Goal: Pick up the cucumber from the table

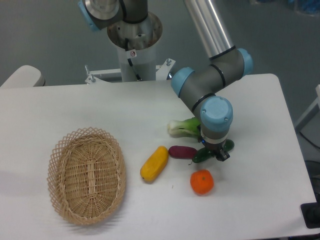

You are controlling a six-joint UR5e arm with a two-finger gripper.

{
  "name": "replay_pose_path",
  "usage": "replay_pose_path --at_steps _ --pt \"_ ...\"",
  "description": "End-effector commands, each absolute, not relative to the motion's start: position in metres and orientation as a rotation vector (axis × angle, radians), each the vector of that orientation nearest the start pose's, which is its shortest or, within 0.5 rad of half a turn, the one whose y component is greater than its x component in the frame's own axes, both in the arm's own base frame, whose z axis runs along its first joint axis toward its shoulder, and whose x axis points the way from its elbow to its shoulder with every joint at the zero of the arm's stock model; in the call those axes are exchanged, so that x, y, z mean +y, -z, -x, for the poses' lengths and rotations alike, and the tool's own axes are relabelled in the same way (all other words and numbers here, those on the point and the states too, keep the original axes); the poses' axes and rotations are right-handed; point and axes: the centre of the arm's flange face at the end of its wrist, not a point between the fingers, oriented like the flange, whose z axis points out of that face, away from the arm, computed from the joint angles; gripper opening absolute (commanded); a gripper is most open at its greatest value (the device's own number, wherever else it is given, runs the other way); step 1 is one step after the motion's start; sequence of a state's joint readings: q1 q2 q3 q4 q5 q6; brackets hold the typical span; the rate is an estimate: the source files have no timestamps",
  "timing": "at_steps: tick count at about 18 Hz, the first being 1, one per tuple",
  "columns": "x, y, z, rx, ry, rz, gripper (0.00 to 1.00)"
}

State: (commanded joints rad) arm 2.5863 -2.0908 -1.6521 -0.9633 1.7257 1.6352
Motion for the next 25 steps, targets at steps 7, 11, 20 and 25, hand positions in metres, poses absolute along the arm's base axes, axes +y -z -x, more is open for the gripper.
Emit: replay_pose_path --at_steps 7,11,20,25 --pt "0.442 -0.261 0.485 1.027 -0.13 3.112 0.21" --pt "0.467 -0.302 0.48 1.062 -0.132 3.066 0.21" --pt "0.487 -0.359 0.464 0.995 -0.099 2.885 0.21" --pt "0.487 -0.375 0.458 0.937 -0.114 2.894 0.21"
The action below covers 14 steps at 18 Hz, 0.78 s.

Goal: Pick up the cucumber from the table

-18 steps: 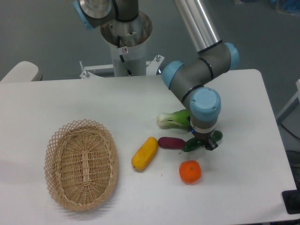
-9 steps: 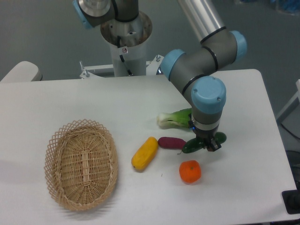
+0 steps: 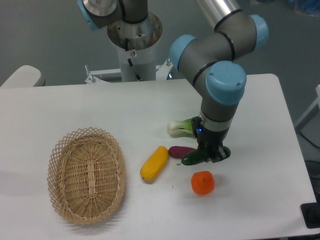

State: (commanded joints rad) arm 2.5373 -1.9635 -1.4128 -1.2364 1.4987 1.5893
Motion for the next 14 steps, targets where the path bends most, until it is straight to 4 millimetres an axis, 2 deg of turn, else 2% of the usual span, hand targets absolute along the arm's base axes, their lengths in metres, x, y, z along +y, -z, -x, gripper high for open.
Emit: replay_pose_path --at_steps 3,6,14 --pt "0.5 -0.385 0.45 0.891 -0.137 2.896 0.21" --pt "0.512 -0.385 0.442 0.845 -0.141 2.905 0.21" --pt "0.513 -0.391 0.442 0.844 -0.151 2.902 0.21"
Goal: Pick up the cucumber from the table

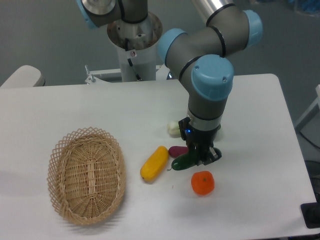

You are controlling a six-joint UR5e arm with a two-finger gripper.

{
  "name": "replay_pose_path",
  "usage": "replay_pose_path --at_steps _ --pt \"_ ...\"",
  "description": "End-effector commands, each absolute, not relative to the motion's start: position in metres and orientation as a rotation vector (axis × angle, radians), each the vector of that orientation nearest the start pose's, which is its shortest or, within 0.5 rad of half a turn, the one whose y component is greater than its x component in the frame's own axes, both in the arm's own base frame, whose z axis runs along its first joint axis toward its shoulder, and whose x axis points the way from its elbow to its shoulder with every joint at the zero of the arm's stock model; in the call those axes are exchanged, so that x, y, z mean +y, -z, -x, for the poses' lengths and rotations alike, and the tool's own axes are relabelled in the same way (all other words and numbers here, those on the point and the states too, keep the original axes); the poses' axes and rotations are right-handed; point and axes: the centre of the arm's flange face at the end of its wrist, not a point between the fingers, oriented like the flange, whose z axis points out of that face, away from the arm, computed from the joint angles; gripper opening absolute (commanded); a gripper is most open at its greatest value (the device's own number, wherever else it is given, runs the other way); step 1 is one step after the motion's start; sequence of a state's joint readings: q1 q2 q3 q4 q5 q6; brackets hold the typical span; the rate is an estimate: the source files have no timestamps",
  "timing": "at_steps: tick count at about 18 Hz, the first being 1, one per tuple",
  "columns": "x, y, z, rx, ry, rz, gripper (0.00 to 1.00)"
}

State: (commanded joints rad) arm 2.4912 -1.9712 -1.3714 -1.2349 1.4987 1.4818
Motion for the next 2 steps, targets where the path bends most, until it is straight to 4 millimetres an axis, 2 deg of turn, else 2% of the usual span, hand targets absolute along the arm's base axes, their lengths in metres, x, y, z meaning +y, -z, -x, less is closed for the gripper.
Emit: replay_pose_path --at_steps 2 --pt "0.5128 -0.3924 0.4417 0.844 -0.154 2.899 0.21"
